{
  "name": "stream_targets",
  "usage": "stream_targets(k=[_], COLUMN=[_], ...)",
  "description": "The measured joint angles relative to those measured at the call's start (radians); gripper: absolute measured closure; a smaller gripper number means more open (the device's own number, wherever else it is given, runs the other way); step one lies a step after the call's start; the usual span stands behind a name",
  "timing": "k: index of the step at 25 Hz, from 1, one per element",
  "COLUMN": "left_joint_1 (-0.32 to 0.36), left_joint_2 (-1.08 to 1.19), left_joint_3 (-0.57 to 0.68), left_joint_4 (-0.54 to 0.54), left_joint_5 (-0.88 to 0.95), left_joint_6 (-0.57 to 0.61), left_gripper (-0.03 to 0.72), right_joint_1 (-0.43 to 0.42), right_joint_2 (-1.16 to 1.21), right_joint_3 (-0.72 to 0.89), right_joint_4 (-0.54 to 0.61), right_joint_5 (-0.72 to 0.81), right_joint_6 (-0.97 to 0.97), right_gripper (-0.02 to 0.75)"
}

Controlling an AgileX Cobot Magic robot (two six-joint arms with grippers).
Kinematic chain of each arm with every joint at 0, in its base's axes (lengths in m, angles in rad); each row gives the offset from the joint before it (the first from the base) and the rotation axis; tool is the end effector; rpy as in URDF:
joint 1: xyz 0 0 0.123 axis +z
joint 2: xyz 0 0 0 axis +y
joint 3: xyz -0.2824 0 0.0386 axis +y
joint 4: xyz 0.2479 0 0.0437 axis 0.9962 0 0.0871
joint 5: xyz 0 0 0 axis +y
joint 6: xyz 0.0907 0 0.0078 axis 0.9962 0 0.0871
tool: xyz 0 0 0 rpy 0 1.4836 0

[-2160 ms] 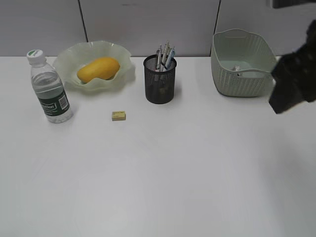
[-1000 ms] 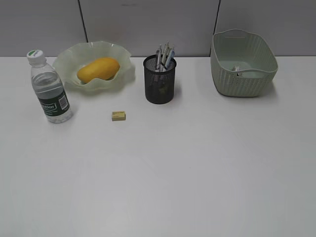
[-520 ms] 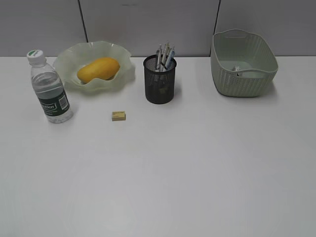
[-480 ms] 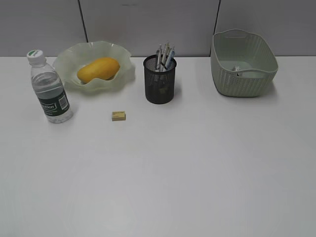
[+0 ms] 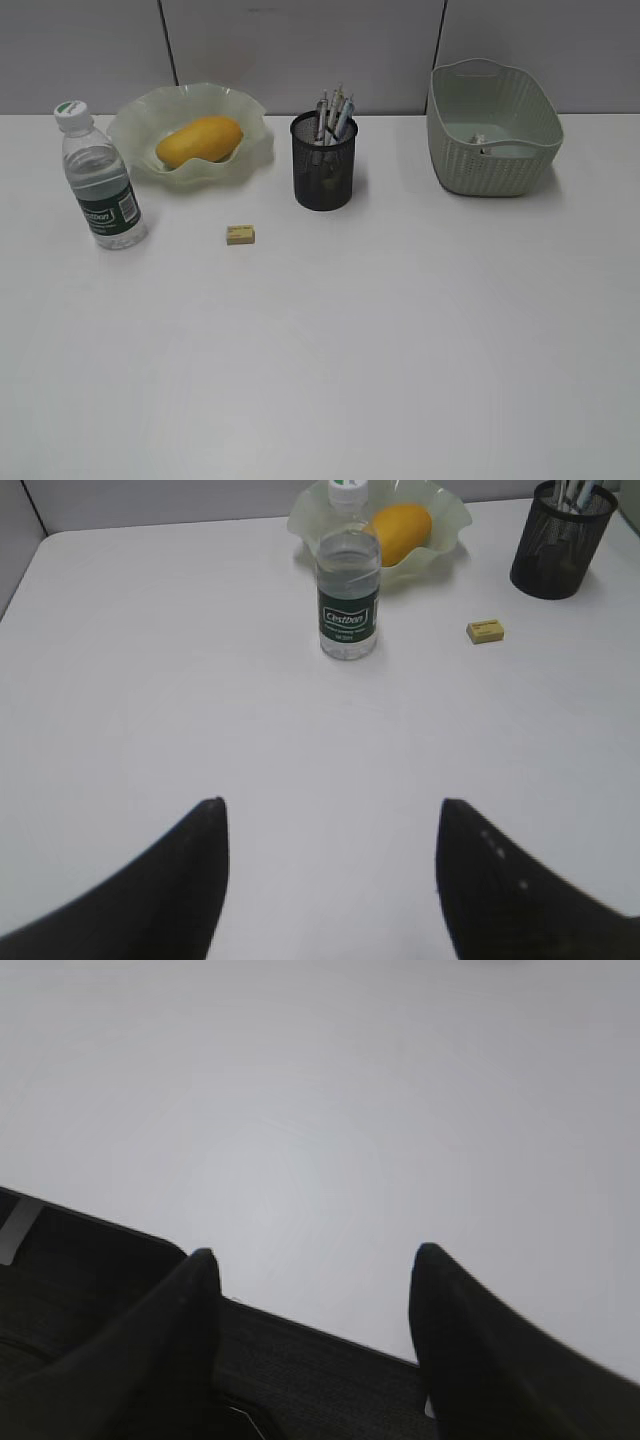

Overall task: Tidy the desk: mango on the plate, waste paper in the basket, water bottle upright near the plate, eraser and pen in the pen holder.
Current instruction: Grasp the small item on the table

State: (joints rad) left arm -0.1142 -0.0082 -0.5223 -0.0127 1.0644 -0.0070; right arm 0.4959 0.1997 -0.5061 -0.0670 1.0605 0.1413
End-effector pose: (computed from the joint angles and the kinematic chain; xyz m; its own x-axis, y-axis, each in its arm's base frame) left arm -0.0090 0.0000 0.2830 -0.4307 0.0362 -0.9017 0.1182 0.9928 -0.0167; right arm 0.0249 0.0074 0.2770 -0.5873 -0.1948 -0.7856 -0.3732 0.9264 0.0493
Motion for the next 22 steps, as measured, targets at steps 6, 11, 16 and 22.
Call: stream_targets(k=[6,11,16,22], left_joint_1=[0.0,0.0,0.0,0.0], left_joint_2=[0.0,0.006,0.114,0.302], left_joint_3=[0.0,0.0,-0.005,-0.066], left_joint_4=[0.0,-0.04,-0.084,-0.127], left_joint_5=[0.0,-0.002,-0.007,-0.115], left_joint_6=[0.0,0.0,0.0,0.0], left_gripper=[0.195,0.195,0.195,0.195], right_joint_1=[0.0,0.0,0.0,0.0], right_joint_2=[0.0,0.0,0.0,0.0], right_joint_3=[0.0,0.0,0.0,0.0], right_joint_4=[0.008,0.01,0.01,0.011], right_joint_5=[0.0,-0.001,-0.002,-0.003], right_joint_6=[0.0,-0.001,-0.002,-0.002], right_gripper=[0.26,0.26,0.26,0.26])
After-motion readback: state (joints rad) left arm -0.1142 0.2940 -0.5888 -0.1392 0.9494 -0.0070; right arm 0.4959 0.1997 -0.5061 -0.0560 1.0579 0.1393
